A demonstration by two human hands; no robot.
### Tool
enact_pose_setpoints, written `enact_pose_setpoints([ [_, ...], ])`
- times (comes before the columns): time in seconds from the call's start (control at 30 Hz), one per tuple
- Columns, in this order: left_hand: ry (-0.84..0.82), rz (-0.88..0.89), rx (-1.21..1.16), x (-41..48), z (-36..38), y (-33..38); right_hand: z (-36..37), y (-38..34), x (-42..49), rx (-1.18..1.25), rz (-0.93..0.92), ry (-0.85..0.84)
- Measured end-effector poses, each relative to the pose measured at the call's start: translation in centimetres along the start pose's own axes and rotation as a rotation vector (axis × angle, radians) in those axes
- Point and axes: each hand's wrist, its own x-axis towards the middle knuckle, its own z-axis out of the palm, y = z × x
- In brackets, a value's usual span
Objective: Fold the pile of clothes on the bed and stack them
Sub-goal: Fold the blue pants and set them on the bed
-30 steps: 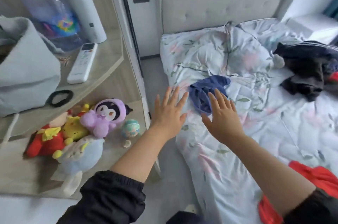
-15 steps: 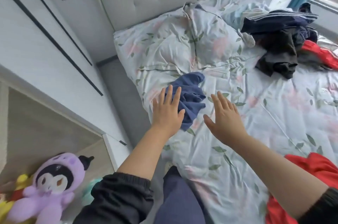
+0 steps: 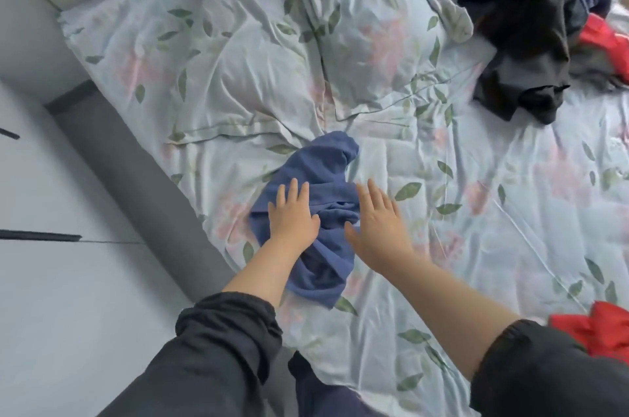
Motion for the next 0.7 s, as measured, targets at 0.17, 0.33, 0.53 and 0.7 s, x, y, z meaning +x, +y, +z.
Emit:
enact_pose_setpoints([
  [0.17, -0.151, -0.02, -0.026, 6.6, 4.1, -0.1, 2.8, 2.5, 3.1, 0.055, 0.085, -0.039],
  [0.33, -0.37, 0.01, 0.004, 9.2, 8.1, -1.4, 5.2, 4.4, 3.6, 0.09, 0.16, -0.066],
  [0.53, -0.223, 0.067, 0.192, 8.5, 10.5, -1.2, 7.6, 4.9, 2.6, 0.129, 0.207, -0.111],
  [0.7, -0.164, 0.251, -0.059, 6.6, 8.1, -1.1, 7.5, 5.3, -0.5, 0.222, 0.196, -0.144],
])
